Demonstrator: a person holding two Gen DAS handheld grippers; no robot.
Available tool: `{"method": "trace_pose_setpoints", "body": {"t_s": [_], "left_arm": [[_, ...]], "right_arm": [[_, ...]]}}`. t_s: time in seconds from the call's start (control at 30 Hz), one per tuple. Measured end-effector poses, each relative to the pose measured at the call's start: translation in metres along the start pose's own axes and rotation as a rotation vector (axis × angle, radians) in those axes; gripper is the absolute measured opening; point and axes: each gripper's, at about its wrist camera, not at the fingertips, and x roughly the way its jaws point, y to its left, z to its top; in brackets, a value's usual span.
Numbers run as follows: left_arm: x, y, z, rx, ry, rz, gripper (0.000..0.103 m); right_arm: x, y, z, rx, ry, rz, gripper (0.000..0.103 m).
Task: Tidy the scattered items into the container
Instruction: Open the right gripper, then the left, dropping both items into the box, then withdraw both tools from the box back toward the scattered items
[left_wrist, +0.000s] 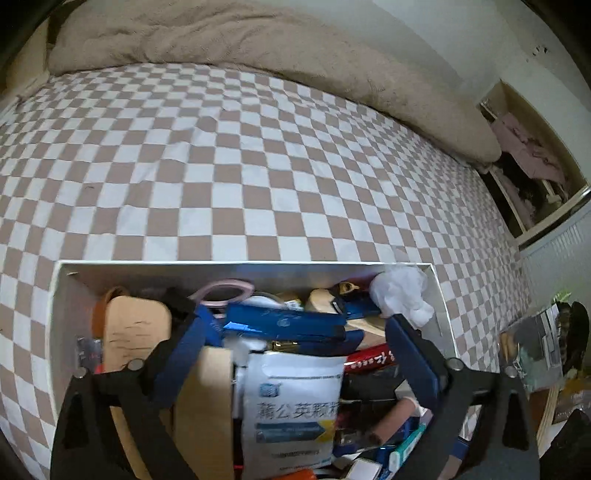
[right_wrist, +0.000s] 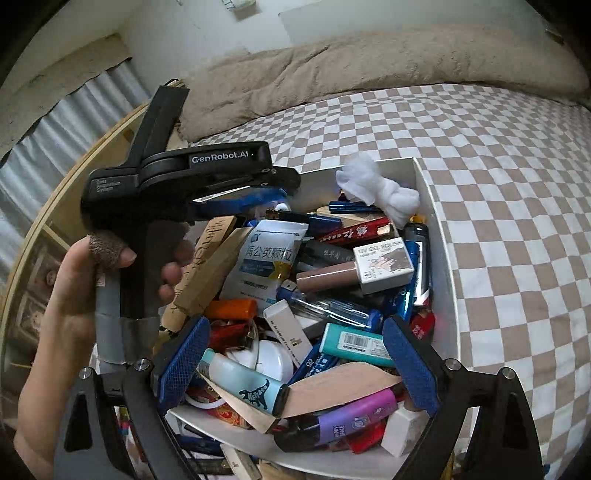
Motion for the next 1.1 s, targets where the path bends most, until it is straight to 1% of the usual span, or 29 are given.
{"method": "trace_pose_setpoints", "body": {"t_s": [0.17,0.5,0.63,0.77,0.87,1.1], "left_arm": [[-0.024,0.002,-0.010,0.022,-0.038,0.024,0.099],[-0.066,0.007,-0.031,0.016,-0.078,0.000,0.099],[-0.082,0.007,-0.042,0.018,-0.097,-0.022,0.099],[-0.107,0.007,-0.053,0.028,-0.141,-0.001,0.099],[-0.125,0.005,-0.064,0.039,-0.175,0.018,0.102],[-0.159,0.000,-0.090,0.082,-0.247,0.043,0.103]], "right_arm": [[0.006,0.005,-0.002,-0.013,0.008,0.004,0.095],[-0.006,0.007,-0.014,0.016,-0.006,0.006,0.095],[-0.016,0.007,-0.021,0.030,-0.035,0.011,0.095],[-0.023,0.006,-0.028,0.038,-0.056,-0.004,0.095],[-0.033,0.006,-0.033,0.047,-0.071,-0.013,0.095],[-0.055,0.015,-0.036,0.009,-0.106,-0.041,0.095]]}}
